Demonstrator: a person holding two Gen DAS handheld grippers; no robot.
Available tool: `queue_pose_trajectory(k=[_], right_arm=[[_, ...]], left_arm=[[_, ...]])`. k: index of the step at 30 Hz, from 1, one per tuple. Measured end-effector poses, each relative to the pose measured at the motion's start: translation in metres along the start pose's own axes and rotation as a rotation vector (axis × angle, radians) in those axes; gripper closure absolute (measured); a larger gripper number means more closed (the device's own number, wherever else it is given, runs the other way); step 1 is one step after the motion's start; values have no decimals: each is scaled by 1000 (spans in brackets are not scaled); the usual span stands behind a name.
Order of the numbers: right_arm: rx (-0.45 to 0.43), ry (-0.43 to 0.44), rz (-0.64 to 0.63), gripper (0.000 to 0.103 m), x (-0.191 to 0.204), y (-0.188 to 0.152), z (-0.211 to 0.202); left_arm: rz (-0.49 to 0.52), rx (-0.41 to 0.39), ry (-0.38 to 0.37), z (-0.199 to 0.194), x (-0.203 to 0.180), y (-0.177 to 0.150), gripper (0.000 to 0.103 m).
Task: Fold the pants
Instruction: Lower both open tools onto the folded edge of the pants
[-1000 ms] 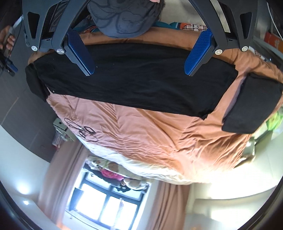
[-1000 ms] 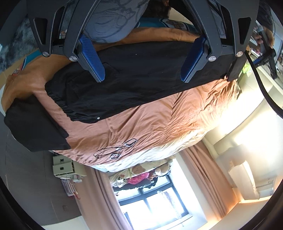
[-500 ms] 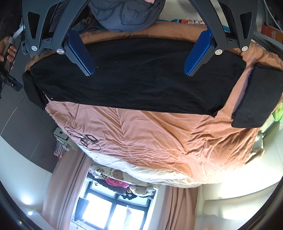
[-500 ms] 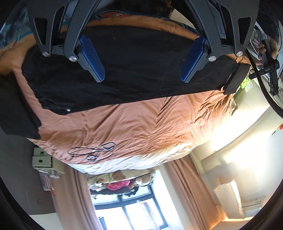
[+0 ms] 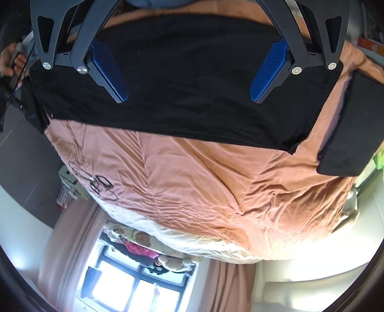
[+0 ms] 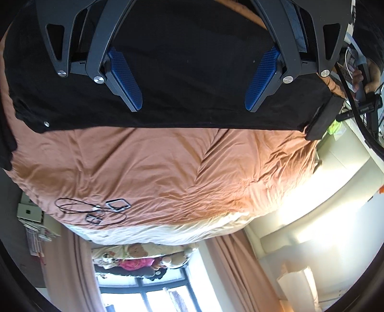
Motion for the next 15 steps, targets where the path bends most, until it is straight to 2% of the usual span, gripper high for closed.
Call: queue_pose_trajectory(k=[9, 15], right_arm=[[58, 64, -59, 16, 7, 37, 73], [117, 105, -132, 16, 10, 54, 121]], left_arm=[[-115, -15, 35, 39, 33, 28, 8], [-171, 14, 70, 71, 54, 37, 14]])
Point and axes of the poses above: each gripper's, at about its wrist camera, not at the fingertips, and z roughly the way its jaws point, x to its left, y to its top, the point moved 4 cm from there along z, roughly the way its jaws point, and after that the axes turned 10 degrees about -y, right-handed, at the moved point
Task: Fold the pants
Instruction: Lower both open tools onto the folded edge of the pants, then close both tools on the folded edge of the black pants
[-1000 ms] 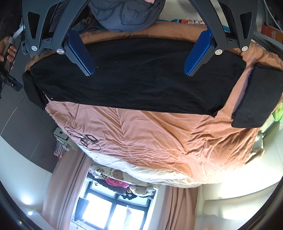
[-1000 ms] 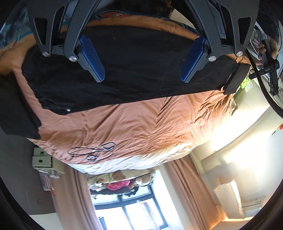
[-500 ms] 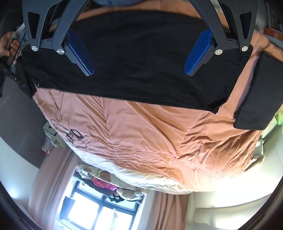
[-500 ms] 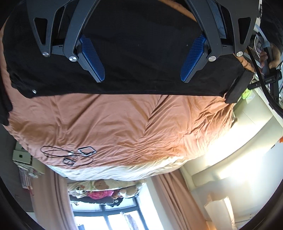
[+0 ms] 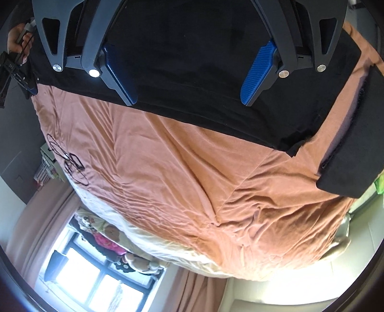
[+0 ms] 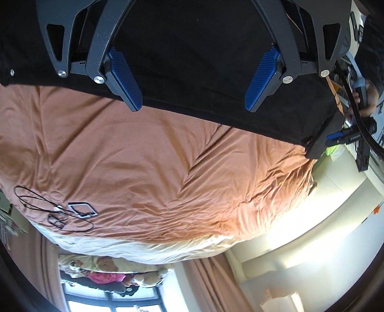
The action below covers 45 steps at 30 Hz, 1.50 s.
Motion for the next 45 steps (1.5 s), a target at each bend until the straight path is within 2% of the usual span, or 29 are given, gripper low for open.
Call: queue_pose_trajectory(k=[2, 5, 8, 10, 11, 17, 20, 22, 28, 32, 38, 41, 42, 43, 45], right_arm=[[25, 19, -36, 16, 2, 5, 16], [61, 33, -88, 23, 8, 8, 42], [77, 33, -116, 24, 8, 8, 60], [104, 33, -133, 29, 9, 6, 76], [117, 26, -145, 34, 10, 7, 82], [127, 19, -217, 35, 23, 8, 102], [133, 28, -244, 35, 30, 7, 109], [139, 17, -261, 35, 31, 6, 115], [166, 5, -302, 35, 34, 2, 135], [186, 10, -294, 35, 33, 2, 144], [194, 28, -315, 35, 31, 0, 151], [210, 34, -332, 35, 31, -4, 157], [217, 31, -335, 40, 30, -5, 158], [227, 22, -342, 44, 29, -7, 161], [236, 10, -338, 54, 27, -8, 163]], left_arm=[[-14, 14, 15, 11, 6, 2, 15], [-29, 35, 24, 27, 14, 5, 19], [-43, 50, 50, 40, 21, 7, 19], [-50, 59, 67, 49, 26, 8, 19], [-53, 66, 75, 54, 28, 9, 19], [-65, 94, 124, 80, 37, 15, 22], [-72, 116, 170, 94, 44, 17, 25], [-69, 128, 243, 103, 50, 18, 28], [-102, 158, 357, 120, 70, 18, 36], [-118, 182, 397, 131, 80, 17, 40], [-119, 200, 446, 137, 85, 17, 54], [-127, 200, 459, 135, 87, 17, 77], [-130, 197, 464, 133, 87, 18, 91], [-131, 194, 461, 131, 87, 20, 96], [-133, 184, 449, 126, 86, 22, 100]])
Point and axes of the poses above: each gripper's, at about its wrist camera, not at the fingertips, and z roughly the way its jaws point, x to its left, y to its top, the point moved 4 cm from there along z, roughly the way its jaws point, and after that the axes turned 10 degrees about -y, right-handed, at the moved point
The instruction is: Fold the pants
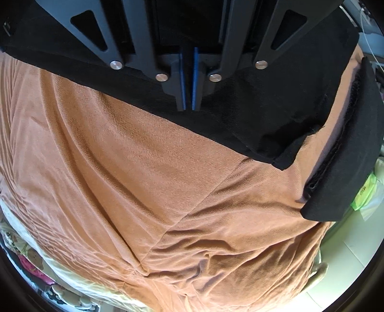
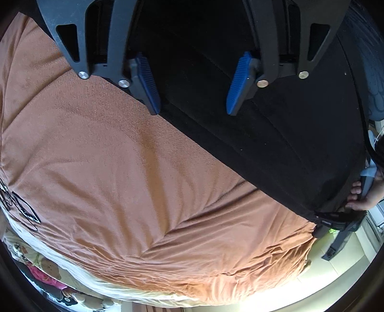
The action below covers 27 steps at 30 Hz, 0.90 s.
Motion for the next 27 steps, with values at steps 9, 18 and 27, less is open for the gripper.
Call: queue_pose_trajectory(k=[9, 18, 27], right_arm=[[-41, -5, -31, 103, 5, 1, -24], [-126, -88, 39, 103, 8, 4, -50], [-60, -127, 73, 103, 9, 2, -16]], left_arm=[[-28, -70, -85, -26, 2, 7, 101], [-36, -113, -107, -30, -1, 17, 101], [-45, -100, -81, -2, 2, 28, 103]])
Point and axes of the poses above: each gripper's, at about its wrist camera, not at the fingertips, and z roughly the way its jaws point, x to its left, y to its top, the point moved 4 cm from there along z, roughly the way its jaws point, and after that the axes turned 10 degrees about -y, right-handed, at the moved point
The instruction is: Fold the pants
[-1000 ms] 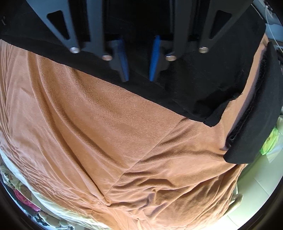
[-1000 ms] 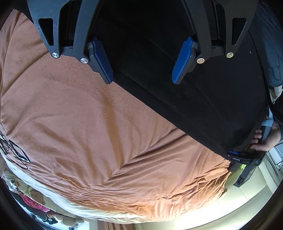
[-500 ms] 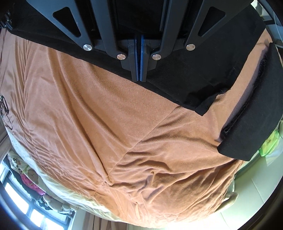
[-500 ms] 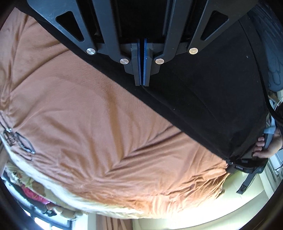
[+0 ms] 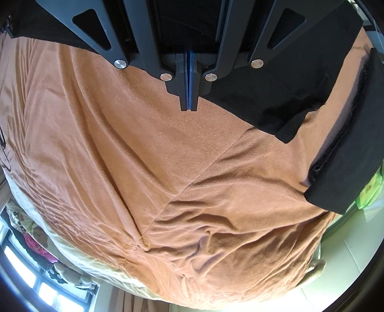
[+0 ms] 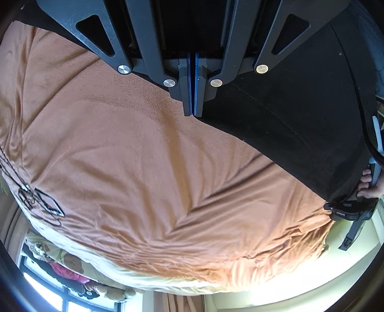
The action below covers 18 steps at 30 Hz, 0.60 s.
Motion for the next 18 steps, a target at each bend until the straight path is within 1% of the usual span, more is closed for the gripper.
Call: queue_pose_trajectory(k=[4, 6, 8, 9, 11, 12, 13, 14, 15, 16, 18], right_arm=[[26, -14, -3, 103, 1, 1, 15], [31, -16, 10, 103, 1, 3, 19], [23, -18, 28, 103, -2, 7, 18], [21, -15, 44, 101, -3, 8, 15], [16, -7, 73, 100, -8, 8, 10], [12, -7, 84, 100, -9, 8, 7], [7, -9, 93, 100, -10, 8, 2], [3, -12, 98, 100, -11, 7, -1], [-2, -14, 107, 100, -12, 5, -6], [-5, -9, 117, 99, -13, 4, -10], [-6, 2, 128, 99, -13, 0, -18]], left_arm=[[-33, 45, -38, 11, 8, -4, 103], [-28, 44, -66, 8, 8, -6, 103], [-6, 40, -89, -1, 7, -9, 99], [-1, 40, -100, -4, 8, -9, 97], [2, 36, -126, -15, 11, -11, 92], [4, 35, -135, -19, 11, -12, 86], [11, 30, -149, -27, 13, -13, 77], [19, 25, -155, -33, 15, -14, 73], [27, 18, -156, -37, 17, -14, 65], [39, 5, -155, -46, 20, -15, 61], [48, -4, -156, -56, 26, -17, 61]])
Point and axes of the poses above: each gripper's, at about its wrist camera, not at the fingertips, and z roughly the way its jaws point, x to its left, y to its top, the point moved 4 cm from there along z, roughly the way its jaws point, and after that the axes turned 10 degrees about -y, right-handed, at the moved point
